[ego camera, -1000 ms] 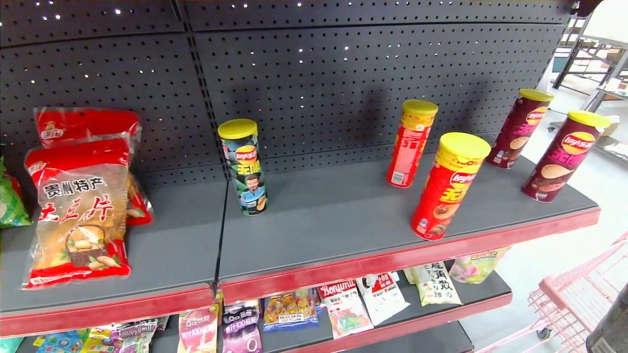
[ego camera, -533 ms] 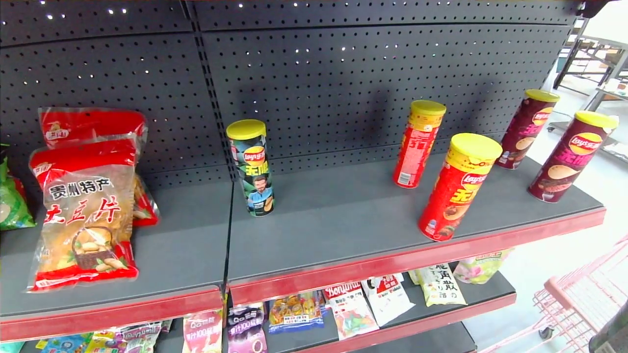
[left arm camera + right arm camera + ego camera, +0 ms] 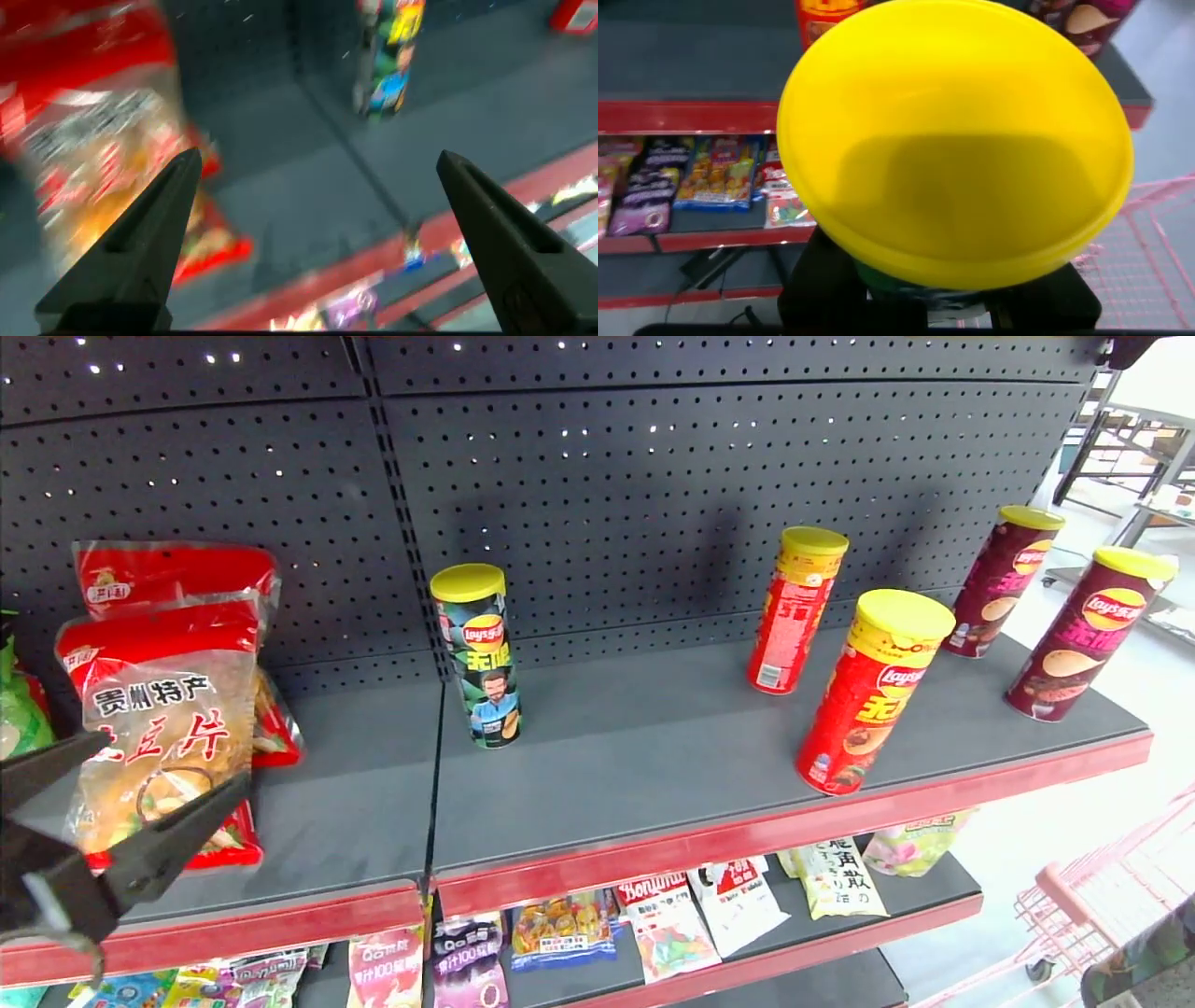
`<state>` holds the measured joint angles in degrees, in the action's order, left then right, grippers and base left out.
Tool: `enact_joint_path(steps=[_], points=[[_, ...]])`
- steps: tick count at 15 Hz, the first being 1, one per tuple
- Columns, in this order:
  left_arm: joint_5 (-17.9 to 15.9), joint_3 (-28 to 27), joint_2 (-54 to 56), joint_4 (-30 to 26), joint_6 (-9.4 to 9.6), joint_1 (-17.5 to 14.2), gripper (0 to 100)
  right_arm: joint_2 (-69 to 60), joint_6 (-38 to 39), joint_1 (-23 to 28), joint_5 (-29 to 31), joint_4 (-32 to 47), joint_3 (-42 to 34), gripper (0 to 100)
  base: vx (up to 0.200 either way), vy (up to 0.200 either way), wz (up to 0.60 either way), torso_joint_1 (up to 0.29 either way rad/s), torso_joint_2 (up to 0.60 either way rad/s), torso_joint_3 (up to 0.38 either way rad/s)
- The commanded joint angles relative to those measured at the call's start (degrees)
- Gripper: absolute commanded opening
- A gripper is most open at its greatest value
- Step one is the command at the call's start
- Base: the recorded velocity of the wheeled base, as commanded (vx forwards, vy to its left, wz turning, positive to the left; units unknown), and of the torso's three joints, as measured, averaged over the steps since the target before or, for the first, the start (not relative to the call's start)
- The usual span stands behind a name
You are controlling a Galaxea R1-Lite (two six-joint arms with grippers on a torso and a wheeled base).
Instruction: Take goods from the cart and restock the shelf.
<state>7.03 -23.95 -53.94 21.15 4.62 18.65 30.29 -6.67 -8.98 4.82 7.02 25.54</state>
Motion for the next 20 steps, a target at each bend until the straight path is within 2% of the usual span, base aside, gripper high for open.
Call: enact_joint_path(steps=[1,2,4,5,6,7,8,9,12,16,20], points=[[-4.9,-2.3,-22.3,12.2,-1.1,-0.2,100,-1.4,0.0,-0.1,-0.7,0.3,-1.1,0,0.0,0.0,0.0,0.0,0.0,0.0],[-5.9,-2.9,-23.3,12.2,-1.1,-0.5,100,-1.5,0.1,0.0,-0.6,0.3,-1.3,0,0.0,0.0,0.0,0.0,0.0,0.0],[-11.3,-5.6,-26.9,12.4,-0.84,-0.5,100,-1.6,0.1,0.1,-0.6,0.3,-1.3,0,0.0,0.0,0.0,0.0,0.0,0.0],[-15.6,-8.0,-30.1,12.7,-0.05,-1.4,100,-1.3,0.2,0.2,-0.6,0.3,-1.3,0,0.0,0.0,0.0,0.0,0.0,0.0],[-17.0,-9.5,-32.1,13.9,0.92,-2.1,100,-1.2,0.2,0.1,-0.7,0.3,-1.3,0,0.0,0.0,0.0,0.0,0.0,0.0],[-17.3,-10.7,-33.9,16.0,1.62,-2.7,100,-1.1,0.1,0.2,-0.7,0.3,-1.4,0,0.0,0.0,0.0,0.0,0.0,0.0],[-18.3,-11.6,-36.1,20.2,1.62,-2.8,100,-1.1,0.2,0.2,-0.7,0.3,-1.4,0,0.0,0.0,0.0,0.0,0.0,0.0],[-19.6,-12.1,-37.7,21.8,1.88,-3.0,100,-1.0,0.3,0.2,-0.7,0.3,-1.5,0,0.0,0.0,0.0,0.0,0.0,0.0],[-20.0,-13.5,-40.0,23.3,1.97,-3.2,100,-0.8,1.1,0.2,-0.7,0.3,-1.5,0,0.0,0.0,0.0,0.0,0.0,0.0],[-20.6,-18.2,-44.3,26.5,1.88,-3.3,100,-0.8,1.1,0.2,-0.7,0.3,-1.5,0,0.0,0.0,0.0,0.0,0.0,0.0],[-22.6,-22.5,-48.3,28.2,1.97,-3.3,100,-0.7,1.2,0.2,-0.6,0.4,-1.5,0,0.0,0.0,0.0,0.0,0.0,0.0]])
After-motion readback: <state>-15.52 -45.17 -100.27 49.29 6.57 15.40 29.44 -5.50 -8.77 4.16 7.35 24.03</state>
